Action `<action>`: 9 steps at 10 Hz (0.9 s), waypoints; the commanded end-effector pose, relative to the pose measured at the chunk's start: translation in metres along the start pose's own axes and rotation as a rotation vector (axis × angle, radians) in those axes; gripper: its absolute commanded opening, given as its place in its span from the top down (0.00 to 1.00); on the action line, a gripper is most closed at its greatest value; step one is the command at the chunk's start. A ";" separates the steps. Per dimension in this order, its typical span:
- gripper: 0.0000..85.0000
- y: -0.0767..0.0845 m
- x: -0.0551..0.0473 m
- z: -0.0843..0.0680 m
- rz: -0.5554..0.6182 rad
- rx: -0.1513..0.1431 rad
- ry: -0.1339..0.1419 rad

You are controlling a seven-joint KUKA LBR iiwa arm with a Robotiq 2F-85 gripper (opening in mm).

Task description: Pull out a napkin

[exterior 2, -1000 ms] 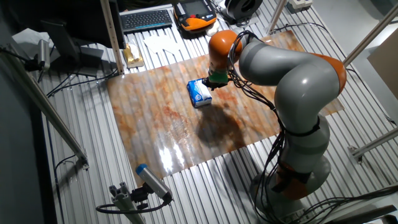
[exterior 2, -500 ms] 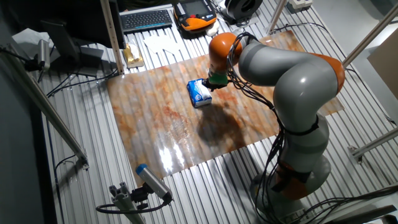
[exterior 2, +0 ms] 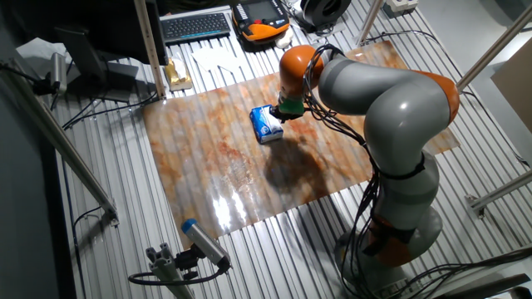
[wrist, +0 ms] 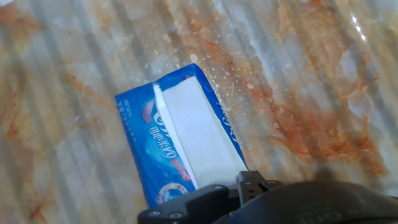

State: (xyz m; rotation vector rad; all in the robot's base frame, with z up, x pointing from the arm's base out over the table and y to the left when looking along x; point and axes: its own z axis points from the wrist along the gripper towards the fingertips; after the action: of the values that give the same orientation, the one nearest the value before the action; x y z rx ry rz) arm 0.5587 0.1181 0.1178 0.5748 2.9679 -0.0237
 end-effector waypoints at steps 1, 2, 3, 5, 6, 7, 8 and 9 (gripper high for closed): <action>1.00 0.000 0.000 0.001 0.000 0.000 0.000; 1.00 -0.001 0.001 0.003 -0.002 0.000 -0.004; 1.00 -0.001 0.001 0.005 -0.005 0.000 -0.007; 1.00 -0.001 0.001 0.005 -0.006 0.000 -0.009; 1.00 -0.001 0.001 0.006 -0.006 0.000 -0.010; 1.00 -0.001 0.002 0.006 -0.006 0.003 -0.014; 1.00 -0.001 0.004 0.007 -0.006 0.003 -0.017; 1.00 -0.001 0.005 0.008 -0.005 0.004 -0.019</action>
State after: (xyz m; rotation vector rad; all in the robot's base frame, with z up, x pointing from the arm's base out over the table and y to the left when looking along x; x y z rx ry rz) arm 0.5546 0.1192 0.1092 0.5649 2.9517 -0.0357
